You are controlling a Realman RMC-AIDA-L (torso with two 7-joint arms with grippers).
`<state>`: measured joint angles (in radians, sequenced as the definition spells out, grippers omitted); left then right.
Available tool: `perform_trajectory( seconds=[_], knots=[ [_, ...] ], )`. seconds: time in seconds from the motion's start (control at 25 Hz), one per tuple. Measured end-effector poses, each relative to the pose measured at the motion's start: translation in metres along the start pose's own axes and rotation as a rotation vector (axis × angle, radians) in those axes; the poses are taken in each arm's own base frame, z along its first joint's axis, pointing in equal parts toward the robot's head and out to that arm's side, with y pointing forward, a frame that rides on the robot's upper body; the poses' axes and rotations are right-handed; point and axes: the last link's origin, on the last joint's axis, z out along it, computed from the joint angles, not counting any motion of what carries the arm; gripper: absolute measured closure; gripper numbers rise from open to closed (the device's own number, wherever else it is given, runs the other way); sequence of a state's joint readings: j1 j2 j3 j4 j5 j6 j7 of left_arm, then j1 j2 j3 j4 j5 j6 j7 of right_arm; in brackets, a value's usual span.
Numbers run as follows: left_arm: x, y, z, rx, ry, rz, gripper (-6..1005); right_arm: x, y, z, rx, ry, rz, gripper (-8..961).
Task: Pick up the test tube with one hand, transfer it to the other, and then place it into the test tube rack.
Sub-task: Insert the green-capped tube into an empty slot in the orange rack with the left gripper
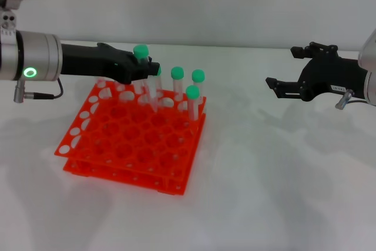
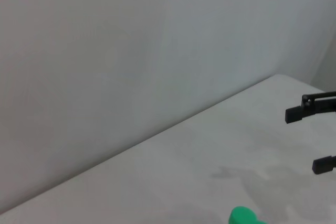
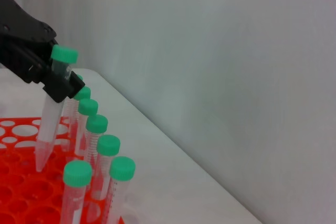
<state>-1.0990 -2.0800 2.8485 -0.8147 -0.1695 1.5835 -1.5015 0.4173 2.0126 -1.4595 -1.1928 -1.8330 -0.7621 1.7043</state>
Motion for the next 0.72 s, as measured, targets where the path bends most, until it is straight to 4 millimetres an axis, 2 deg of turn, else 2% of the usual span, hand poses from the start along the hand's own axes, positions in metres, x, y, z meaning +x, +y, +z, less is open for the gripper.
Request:
perform_trajectory(
  seconds=[0.28,0.72],
  knots=[
    [-0.008,0.002,0.01,-0.009,0.004,0.058,787,0.0,0.001,0.0,-0.002,0.002,-0.001,103],
    [-0.01,0.002,0.012,-0.005,0.075,0.108,786,-0.002,0.001,0.004,-0.01,0.002,-0.005,102]
  ],
)
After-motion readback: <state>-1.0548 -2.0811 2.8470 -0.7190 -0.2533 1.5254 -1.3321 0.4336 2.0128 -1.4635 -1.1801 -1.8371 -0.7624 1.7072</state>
